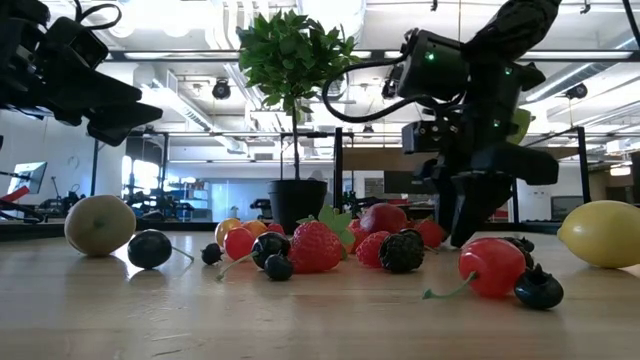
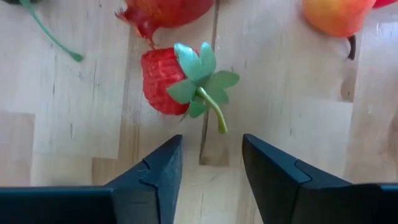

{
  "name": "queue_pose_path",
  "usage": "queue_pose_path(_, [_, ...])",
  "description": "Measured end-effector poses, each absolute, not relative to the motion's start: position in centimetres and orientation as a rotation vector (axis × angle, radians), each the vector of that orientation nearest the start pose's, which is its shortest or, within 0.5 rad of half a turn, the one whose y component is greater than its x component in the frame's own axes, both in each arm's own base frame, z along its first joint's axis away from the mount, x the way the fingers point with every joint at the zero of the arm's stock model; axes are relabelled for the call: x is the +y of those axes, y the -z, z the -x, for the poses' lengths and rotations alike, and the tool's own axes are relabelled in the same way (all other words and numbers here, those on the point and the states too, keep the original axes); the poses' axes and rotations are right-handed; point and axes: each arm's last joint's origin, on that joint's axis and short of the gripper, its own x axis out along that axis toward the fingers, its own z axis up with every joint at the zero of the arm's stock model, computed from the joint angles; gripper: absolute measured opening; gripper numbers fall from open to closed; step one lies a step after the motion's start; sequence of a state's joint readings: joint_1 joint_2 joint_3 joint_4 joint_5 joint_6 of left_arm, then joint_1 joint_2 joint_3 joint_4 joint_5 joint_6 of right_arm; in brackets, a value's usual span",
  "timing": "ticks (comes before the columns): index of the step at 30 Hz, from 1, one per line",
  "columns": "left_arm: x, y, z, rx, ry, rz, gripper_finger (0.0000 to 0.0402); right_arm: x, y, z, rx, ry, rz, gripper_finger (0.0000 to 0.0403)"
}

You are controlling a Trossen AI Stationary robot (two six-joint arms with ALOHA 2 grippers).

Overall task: Pick & Place Fruit
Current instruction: Put the strawberry into the green strainer bowl on the shelf

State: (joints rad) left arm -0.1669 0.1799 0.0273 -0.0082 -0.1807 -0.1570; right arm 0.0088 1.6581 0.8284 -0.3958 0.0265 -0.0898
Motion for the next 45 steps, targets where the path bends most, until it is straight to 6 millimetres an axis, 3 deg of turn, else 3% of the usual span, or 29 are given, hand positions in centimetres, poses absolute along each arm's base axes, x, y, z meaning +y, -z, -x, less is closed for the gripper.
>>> queue_pose_path(20, [-1.3, -15.7, -10.6, 0.157, -0.026, 0.129, 0.0229, 0.3, -14.5, -29.3, 1.208, -0.064, 0.119, 0.0045])
queue_pose_path(30, [-1.3, -15.7, -10.6, 0.157, -0.026, 0.129, 0.0229, 0.8, -16.1, -30.3, 1.188, -0.102, 0.167, 0.0082])
queue_pose_path(45, [-1.3, -15.7, -10.6, 0.157, -0.026, 0.129, 0.0229, 0.8, -15.7, -29.9, 1.24, -0.136, 0.227, 0.0136])
